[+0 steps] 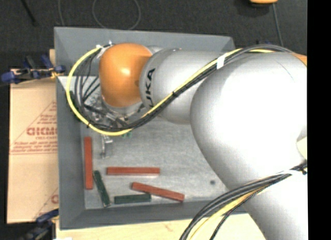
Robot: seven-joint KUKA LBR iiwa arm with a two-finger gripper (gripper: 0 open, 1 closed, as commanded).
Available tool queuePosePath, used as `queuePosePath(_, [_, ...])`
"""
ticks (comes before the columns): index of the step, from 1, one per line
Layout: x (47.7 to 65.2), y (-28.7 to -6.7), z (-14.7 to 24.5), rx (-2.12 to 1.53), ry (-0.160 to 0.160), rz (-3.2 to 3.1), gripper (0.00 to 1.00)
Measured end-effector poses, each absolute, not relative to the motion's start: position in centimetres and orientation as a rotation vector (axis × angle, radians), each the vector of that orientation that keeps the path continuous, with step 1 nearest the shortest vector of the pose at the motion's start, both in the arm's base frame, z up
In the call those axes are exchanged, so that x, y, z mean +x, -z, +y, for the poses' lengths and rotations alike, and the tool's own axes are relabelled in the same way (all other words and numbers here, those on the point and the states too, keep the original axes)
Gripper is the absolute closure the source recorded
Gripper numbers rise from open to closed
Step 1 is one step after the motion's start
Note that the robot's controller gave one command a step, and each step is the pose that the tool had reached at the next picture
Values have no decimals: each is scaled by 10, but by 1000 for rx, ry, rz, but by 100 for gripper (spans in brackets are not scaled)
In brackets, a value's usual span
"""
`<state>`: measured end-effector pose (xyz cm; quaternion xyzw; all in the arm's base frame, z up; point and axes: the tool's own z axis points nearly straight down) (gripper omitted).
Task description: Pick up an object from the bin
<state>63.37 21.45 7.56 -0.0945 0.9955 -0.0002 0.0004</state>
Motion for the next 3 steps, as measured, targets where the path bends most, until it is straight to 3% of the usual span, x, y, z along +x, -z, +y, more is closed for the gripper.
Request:
queuePosePath(1, [642, -85, 203, -890, 0, 3005, 0])
queuePosePath(2, [643, -138, 227, -759, -5, 3037, 0])
queuePosePath(3, [606, -137, 158, -567, 1, 3088, 0])
